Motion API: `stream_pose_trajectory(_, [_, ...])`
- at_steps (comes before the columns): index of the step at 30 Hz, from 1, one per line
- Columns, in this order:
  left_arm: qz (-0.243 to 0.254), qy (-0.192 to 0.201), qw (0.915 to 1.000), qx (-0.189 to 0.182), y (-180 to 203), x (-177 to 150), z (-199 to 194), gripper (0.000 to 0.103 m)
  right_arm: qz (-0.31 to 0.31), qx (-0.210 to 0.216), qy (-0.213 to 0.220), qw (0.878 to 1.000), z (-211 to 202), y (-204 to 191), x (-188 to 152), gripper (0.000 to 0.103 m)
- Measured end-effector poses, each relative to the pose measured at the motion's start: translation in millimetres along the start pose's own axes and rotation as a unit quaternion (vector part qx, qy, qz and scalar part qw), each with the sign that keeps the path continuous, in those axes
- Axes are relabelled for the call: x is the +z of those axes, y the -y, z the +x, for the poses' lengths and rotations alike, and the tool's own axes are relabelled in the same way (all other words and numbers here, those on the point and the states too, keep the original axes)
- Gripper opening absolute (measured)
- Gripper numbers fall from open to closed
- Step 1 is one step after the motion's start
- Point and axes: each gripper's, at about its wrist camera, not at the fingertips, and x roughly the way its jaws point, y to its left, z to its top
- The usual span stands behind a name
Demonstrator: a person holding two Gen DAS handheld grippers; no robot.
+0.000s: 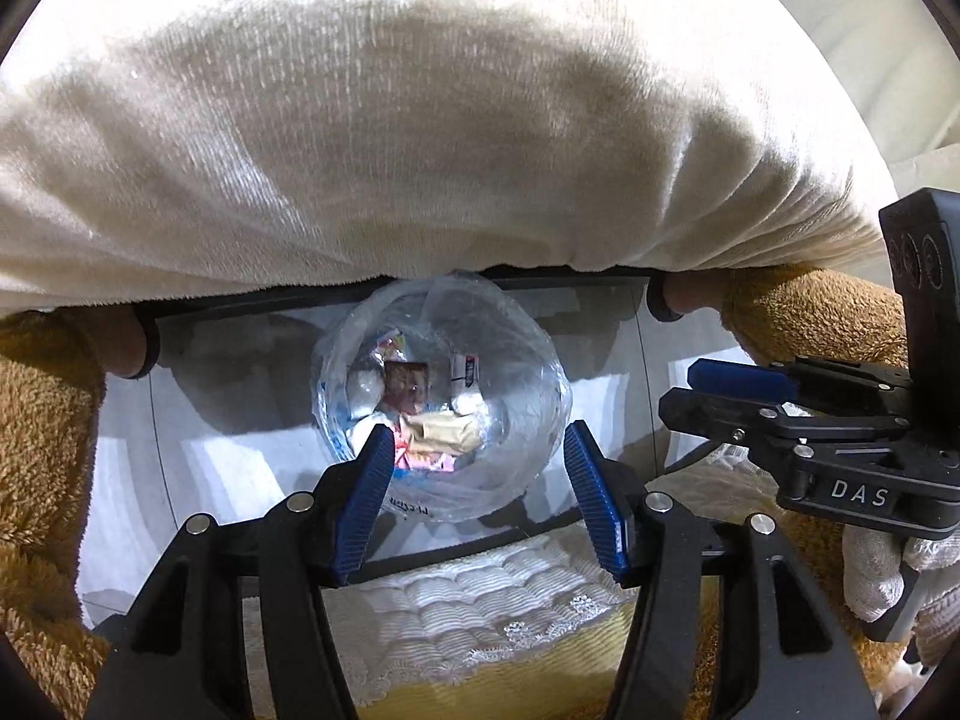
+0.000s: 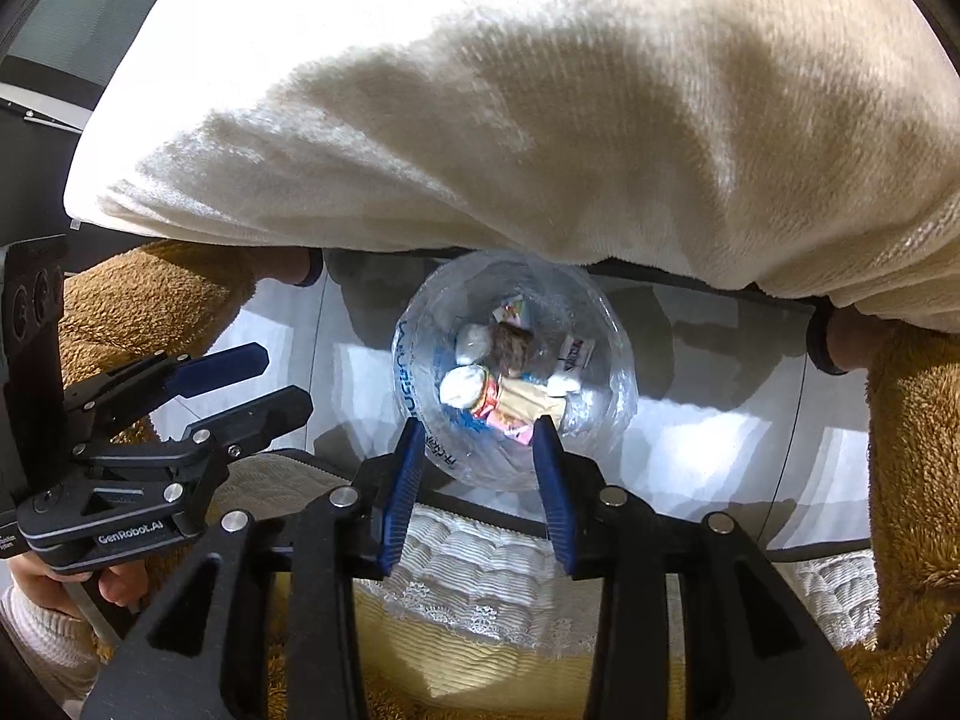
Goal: Collect trash
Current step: 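Raise both tools back over the bed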
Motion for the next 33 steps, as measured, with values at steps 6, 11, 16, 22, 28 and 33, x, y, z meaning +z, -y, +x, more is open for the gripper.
stream_pose_trajectory(6, [0.014, 0.036, 0.9992, -0.009, 4, 0, -15, 0.058, -0.016, -0.002, 0.034, 0.999, -14, -4, -3, 0.038])
stream_pose_trajectory(11, [0.031, 0.074, 0.9966, -0.019, 8, -2, -30, 0.058, -0.027, -0.004, 0.069, 0.997, -30, -8, -7, 0.038])
stream_pose_trajectory(16, [0.047, 0.125, 0.9907, -0.025, 10, -7, -50, 0.058, -0.055, -0.017, 0.129, 0.990, -53, -18, -15, 0.038])
stream_pose_trajectory(22, [0.078, 0.195, 0.9775, -0.024, 20, -17, -79, 0.057, -0.099, -0.039, 0.214, 0.971, -85, -31, -32, 0.038])
stream_pose_trajectory(28, [0.099, 0.256, 0.9611, -0.027, 29, -28, -106, 0.057, -0.124, -0.049, 0.277, 0.952, -107, -40, -46, 0.038])
stream_pose_trajectory(33, [0.105, 0.299, 0.9479, -0.030, 30, -31, -129, 0.057, -0.131, -0.043, 0.325, 0.936, -129, -42, -51, 0.038])
